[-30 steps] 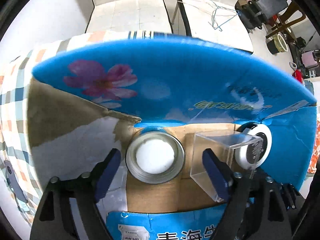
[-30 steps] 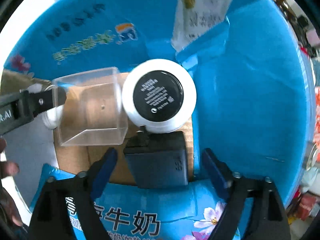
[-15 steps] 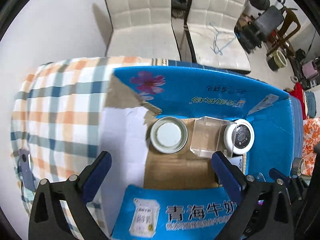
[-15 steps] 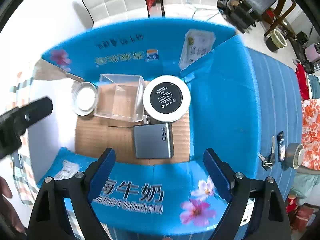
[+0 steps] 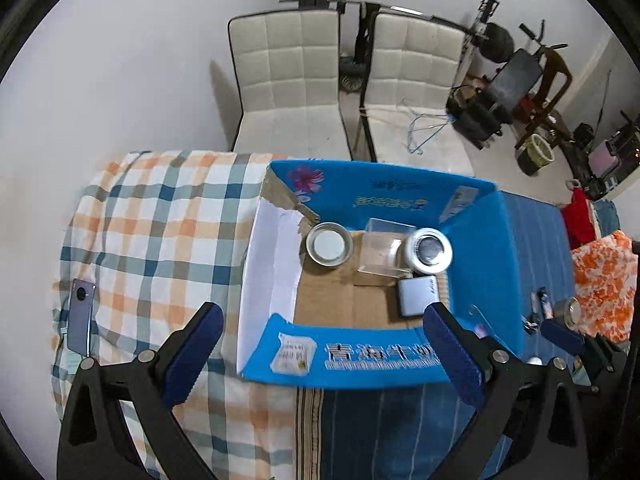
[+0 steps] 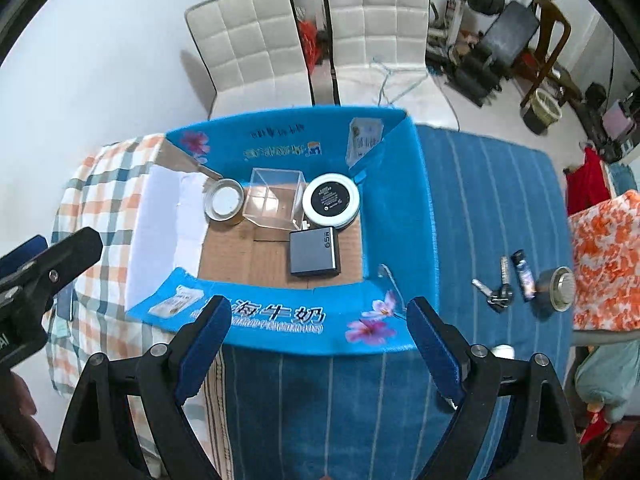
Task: Organize rigid objects
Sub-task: 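Reach down and grasp the white PURIFYING CREAM jar with the left tool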
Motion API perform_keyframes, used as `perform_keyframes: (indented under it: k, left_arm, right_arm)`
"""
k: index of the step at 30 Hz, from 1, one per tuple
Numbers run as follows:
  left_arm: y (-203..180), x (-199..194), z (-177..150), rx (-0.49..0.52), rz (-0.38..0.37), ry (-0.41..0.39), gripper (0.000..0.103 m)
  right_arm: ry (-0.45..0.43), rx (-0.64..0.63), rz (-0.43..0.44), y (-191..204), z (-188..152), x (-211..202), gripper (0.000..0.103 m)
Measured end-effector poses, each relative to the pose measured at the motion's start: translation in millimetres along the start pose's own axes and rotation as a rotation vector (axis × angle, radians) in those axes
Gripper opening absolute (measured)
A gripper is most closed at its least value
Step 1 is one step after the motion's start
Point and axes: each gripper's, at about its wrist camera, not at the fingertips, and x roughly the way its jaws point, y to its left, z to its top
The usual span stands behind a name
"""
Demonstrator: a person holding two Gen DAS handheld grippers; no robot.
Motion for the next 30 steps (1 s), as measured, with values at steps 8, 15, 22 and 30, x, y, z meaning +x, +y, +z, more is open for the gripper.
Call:
perform_keyframes:
  k: [8,15,22,30]
  left_arm:
    - [-10,-61,-21,-0.005,-0.026,-0.089,0.102]
    - [-20,-85,-31,0.012,-0.040,-0.116,0.102]
    - [-62,-82,-35,0.045,-0.093,-0.118,0.102]
    - [-204,-22,-53,0.213,-0.251,0.014,0.102]
  right_arm:
    - [-0.079,0.001,0.049,-11,-21,-67,0.092]
    - [-0.095,0.014,0.102,-23,-35,-88,0.091]
    - [-0.064,0.174,0.042,-120,-57,-76,0.092]
    - [0.029,0.416,-0.108,-282,-95,-35,0.092]
